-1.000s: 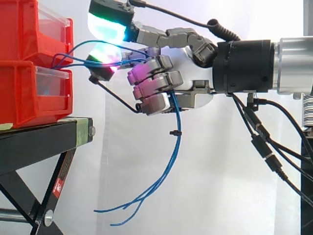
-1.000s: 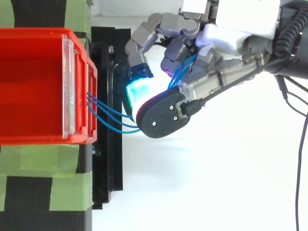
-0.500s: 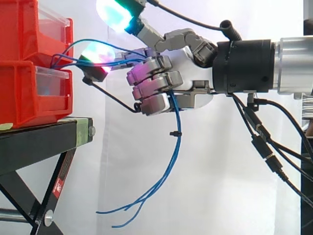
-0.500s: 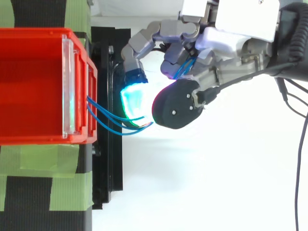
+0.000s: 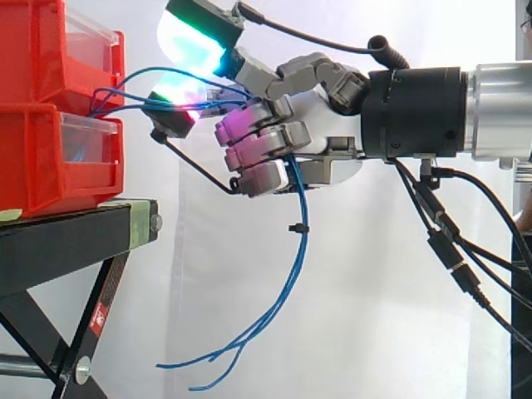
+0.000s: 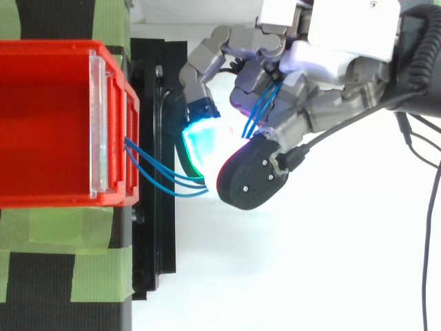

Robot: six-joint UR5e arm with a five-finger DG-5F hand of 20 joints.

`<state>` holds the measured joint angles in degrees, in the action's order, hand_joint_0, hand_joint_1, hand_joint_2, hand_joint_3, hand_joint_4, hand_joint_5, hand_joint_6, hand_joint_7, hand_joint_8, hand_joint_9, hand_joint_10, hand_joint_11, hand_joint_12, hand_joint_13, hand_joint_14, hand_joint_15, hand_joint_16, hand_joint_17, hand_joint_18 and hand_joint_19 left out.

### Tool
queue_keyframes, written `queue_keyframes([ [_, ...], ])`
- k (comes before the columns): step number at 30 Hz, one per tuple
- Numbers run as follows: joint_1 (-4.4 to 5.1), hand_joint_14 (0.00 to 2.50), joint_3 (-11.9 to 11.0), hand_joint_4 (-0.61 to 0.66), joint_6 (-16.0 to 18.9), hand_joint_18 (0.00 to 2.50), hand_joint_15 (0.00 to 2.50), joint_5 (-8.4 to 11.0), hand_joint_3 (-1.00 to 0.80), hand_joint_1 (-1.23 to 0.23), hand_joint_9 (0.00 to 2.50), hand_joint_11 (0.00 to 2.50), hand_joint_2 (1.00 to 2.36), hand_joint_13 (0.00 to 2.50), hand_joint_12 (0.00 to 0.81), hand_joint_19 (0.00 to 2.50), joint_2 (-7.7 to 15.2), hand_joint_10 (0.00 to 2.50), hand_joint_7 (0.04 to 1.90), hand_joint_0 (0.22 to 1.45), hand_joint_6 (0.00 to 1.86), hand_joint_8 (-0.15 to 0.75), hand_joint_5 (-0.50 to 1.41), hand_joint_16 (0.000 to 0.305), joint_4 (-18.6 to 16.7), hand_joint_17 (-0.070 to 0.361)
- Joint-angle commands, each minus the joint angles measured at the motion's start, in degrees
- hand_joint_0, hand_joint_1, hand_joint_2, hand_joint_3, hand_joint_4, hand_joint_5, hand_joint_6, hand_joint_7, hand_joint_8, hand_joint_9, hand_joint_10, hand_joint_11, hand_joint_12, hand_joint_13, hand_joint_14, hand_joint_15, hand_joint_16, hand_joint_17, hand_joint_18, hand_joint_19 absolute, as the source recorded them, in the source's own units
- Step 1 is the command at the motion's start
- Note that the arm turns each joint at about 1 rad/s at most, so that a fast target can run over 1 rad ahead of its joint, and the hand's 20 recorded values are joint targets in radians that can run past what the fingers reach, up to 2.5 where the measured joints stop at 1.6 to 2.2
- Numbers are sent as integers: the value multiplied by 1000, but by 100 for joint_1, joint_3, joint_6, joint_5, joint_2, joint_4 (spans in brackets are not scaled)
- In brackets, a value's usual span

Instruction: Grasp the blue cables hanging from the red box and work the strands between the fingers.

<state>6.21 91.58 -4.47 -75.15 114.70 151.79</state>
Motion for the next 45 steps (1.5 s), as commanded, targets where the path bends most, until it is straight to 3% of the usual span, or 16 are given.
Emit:
queue_keyframes([
  [1, 3, 2500, 0, 179, -1, 2460, 1545, 0, -832, -756, 1311, 2500, 1007, 1750, 598, 843, 0, 2500, 956, 869, 1271, 481, -127, 228, 0, 171],
  [11, 3, 2500, 0, 170, -1, 2460, 1545, 9, -840, -675, 1311, 2500, 1006, 1750, 598, 843, -9, 2500, 954, 889, 1359, 481, -94, 228, 0, 171],
  [13, 3, 2500, 0, 184, -1, 2460, 1545, 9, -1000, -653, 1311, 2500, 1000, 1750, 598, 843, 0, 2500, 942, 822, 1260, 481, -105, 228, 0, 171],
  [16, -6, 2500, 0, 218, -1, 2460, 1545, 0, -1000, -639, 1311, 2500, 1000, 1750, 598, 843, 0, 2500, 949, 701, 1015, 481, -83, 228, 0, 171],
  [22, -6, 2500, 0, 267, -1, 2460, 1545, 0, -1000, -731, 1311, 2500, 1000, 1750, 598, 843, 0, 2500, 909, 620, 1068, 481, -155, 228, 0, 171],
  [28, 3, 2500, 0, 254, 8, 2460, 1545, 0, -1000, -874, 1311, 2500, 1000, 1750, 598, 843, 0, 2500, 903, 718, 1125, 481, -288, 228, 0, 171],
  [33, -6, 2500, 0, 267, 8, 2460, 1545, 0, -1000, -897, 1311, 2500, 1000, 1750, 598, 843, 0, 2500, 885, 739, 1164, 481, -322, 228, 0, 171],
  [38, -6, 2500, 0, 236, -1, 2460, 1545, 0, -1000, -844, 1311, 2500, 1000, 1750, 598, 843, 0, 2500, 882, 923, 1357, 481, -303, 228, 0, 171],
  [45, 3, 2500, 0, 238, 8, 2460, 1545, 0, -1000, -690, 1311, 2500, 1000, 1750, 598, 843, 0, 2500, 872, 969, 1488, 481, -218, 228, 0, 171],
])
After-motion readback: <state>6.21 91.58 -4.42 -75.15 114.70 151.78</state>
